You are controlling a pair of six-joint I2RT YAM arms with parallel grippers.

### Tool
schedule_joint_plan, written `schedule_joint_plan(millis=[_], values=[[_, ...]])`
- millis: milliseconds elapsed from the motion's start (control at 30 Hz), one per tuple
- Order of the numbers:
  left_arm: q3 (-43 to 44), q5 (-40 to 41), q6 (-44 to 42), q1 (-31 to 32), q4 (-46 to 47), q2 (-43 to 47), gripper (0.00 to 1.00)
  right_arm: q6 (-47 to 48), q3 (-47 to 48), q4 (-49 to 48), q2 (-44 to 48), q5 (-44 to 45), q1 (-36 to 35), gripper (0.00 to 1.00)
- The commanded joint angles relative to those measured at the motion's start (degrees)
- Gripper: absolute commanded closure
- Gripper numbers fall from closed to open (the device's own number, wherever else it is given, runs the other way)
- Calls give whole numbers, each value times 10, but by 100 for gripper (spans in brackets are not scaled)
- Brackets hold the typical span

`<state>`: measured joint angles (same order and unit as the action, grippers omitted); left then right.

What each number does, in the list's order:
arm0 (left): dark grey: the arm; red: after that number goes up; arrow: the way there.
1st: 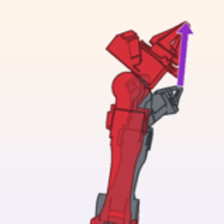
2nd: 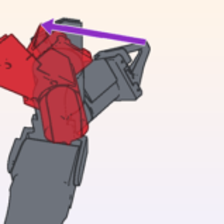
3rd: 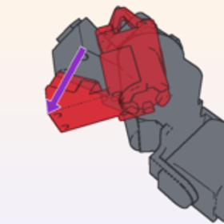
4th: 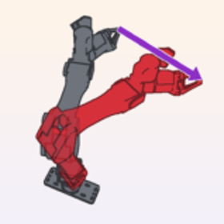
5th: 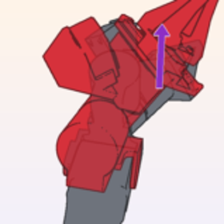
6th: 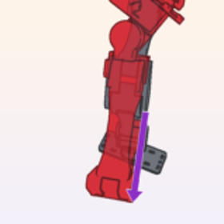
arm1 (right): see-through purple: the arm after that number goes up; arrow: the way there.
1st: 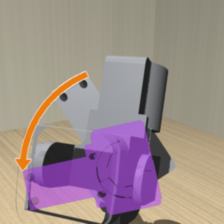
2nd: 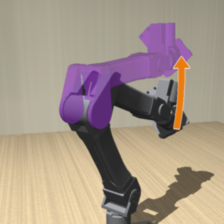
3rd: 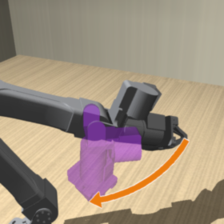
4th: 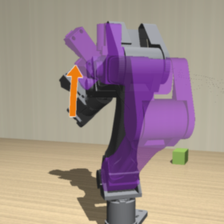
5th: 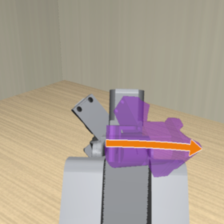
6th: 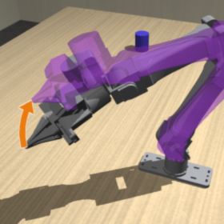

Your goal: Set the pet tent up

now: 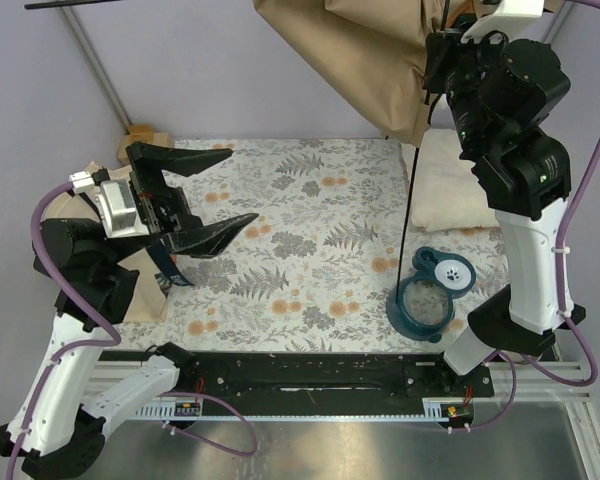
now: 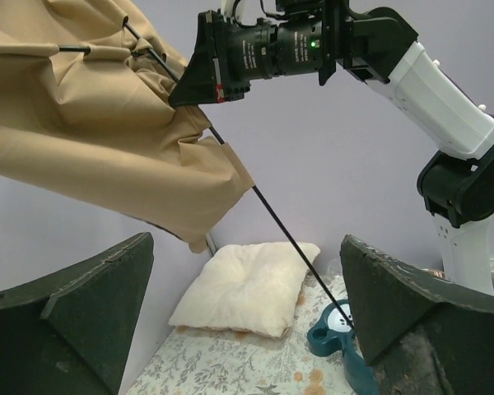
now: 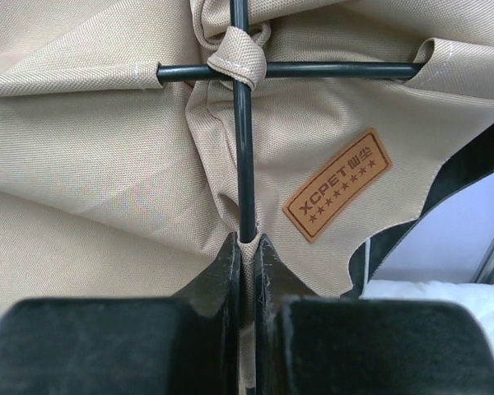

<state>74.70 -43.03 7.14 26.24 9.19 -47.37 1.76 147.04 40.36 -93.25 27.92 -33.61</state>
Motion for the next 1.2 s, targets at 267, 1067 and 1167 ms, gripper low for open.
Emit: schedule_joint_plan(millis=[267, 1067, 1167], values=[[-28, 20, 21, 13, 36, -4, 1, 2, -3, -68, 33, -21, -3, 100], [-62, 29, 5, 21, -14, 19, 1, -295, -176, 173, 58, -234, -4, 100], [-77, 32, 9, 22, -20, 29, 1, -308, -235, 174, 71, -261, -5, 100]])
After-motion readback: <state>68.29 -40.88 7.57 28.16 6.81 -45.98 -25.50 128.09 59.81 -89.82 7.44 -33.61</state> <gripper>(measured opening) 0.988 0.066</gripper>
